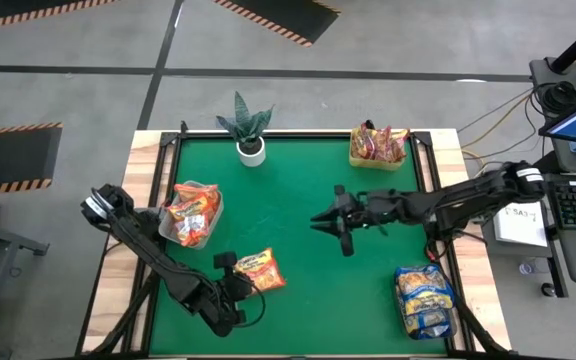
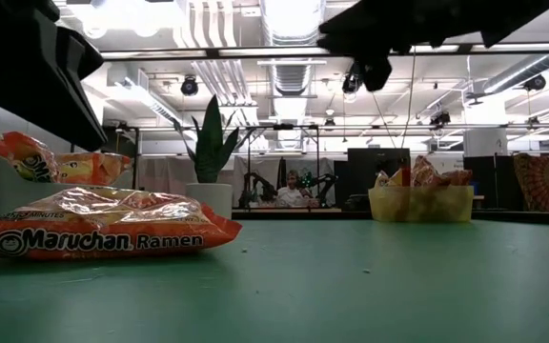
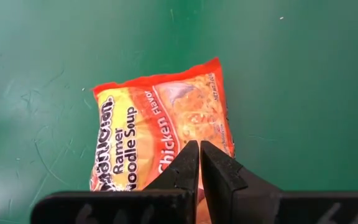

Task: Sort Maruchan noodles
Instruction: Put the orange noodle pack into the white bin

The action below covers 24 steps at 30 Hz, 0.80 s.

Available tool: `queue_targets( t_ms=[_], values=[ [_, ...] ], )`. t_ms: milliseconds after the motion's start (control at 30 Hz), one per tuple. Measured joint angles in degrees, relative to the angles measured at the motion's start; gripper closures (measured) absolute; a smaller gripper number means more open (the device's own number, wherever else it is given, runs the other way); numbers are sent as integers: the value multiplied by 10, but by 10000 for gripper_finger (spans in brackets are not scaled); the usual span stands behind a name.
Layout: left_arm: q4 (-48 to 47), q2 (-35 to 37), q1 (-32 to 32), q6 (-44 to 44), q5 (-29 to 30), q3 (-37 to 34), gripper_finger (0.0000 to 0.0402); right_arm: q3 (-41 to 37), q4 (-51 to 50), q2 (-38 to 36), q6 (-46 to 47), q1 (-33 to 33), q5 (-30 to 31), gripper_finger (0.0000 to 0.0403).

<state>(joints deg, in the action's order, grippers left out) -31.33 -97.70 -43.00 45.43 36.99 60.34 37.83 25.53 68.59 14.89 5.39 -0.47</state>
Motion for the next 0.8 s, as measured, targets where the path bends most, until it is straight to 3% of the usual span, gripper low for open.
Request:
queue_targets(
  t_ms=[133,567,800],
  values=[
    [1,-4,1,0,0,0,401,33,-29,53,18,3,0,321],
    [16,-11,1,14,0,0,402,180,-252,228,79,3,0,321],
    [30,-39,-1,20,-1,-1,402,234,-288,305,80,3,-30,321]
  ],
)
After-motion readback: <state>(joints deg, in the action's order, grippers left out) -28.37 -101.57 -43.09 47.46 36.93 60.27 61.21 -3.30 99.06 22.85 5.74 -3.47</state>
